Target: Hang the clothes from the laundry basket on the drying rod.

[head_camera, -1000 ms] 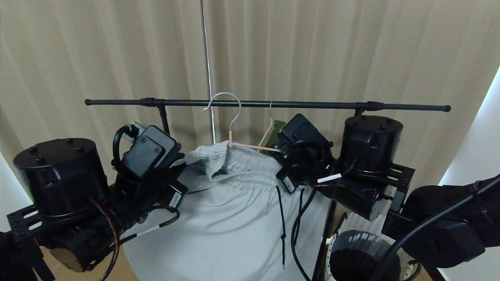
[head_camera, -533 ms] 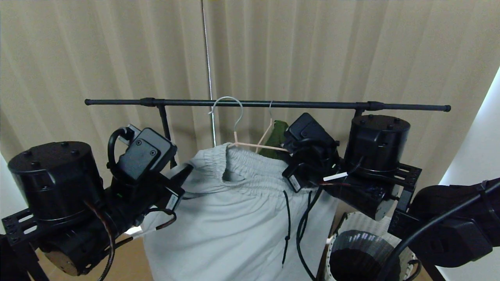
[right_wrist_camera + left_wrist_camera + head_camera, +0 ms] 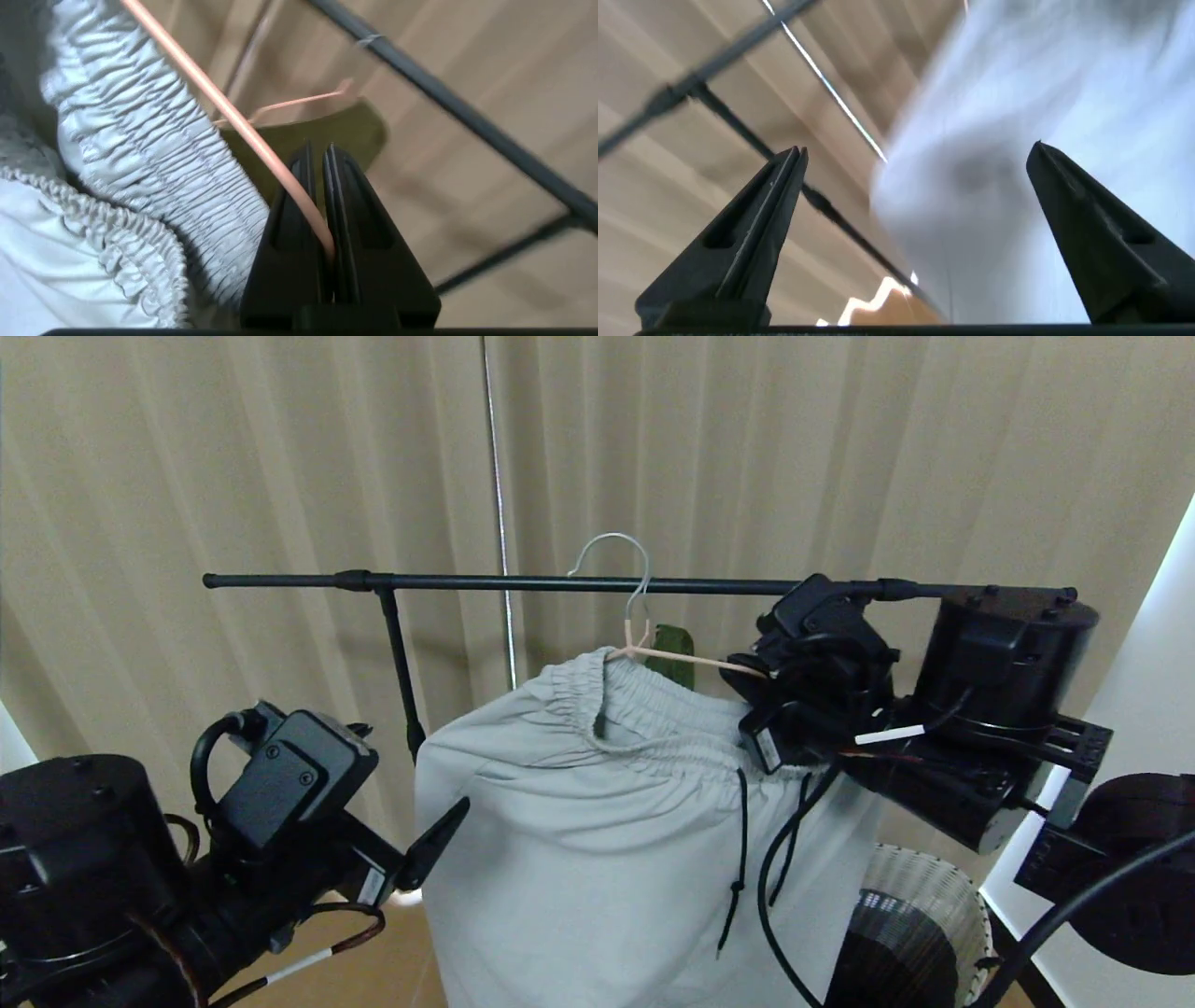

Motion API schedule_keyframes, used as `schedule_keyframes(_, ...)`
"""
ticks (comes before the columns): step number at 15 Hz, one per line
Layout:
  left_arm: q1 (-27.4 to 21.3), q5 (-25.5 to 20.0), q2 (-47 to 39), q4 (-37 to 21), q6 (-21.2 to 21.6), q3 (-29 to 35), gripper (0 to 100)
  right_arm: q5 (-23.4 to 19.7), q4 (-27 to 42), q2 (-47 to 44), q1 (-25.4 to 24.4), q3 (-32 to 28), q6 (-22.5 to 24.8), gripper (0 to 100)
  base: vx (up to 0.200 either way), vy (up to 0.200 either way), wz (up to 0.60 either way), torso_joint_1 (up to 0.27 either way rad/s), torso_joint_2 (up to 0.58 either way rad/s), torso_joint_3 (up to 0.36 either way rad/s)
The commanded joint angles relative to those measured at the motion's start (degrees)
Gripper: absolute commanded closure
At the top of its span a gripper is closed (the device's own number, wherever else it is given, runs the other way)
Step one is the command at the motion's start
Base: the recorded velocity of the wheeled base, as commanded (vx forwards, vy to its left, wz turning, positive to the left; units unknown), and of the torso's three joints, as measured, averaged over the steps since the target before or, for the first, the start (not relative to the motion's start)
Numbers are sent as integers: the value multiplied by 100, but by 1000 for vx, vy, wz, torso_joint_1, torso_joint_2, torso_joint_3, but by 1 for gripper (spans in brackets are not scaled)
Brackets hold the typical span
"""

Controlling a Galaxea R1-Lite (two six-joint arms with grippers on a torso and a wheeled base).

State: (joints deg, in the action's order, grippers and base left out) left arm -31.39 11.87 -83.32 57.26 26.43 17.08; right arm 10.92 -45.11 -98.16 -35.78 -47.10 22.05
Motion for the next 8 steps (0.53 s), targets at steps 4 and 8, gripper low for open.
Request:
schedule_keyframes(4, 546, -141, -167, 22, -33, -548, 0, -46, -7, 684, 97, 140, -316, 100, 0, 0, 0, 0, 0, 0)
schedule_keyframes(8, 801, -634, -386, 13, -85, -565, 0, -82, 2, 1071, 45, 351, -316, 100, 0, 0, 0, 0, 0, 0)
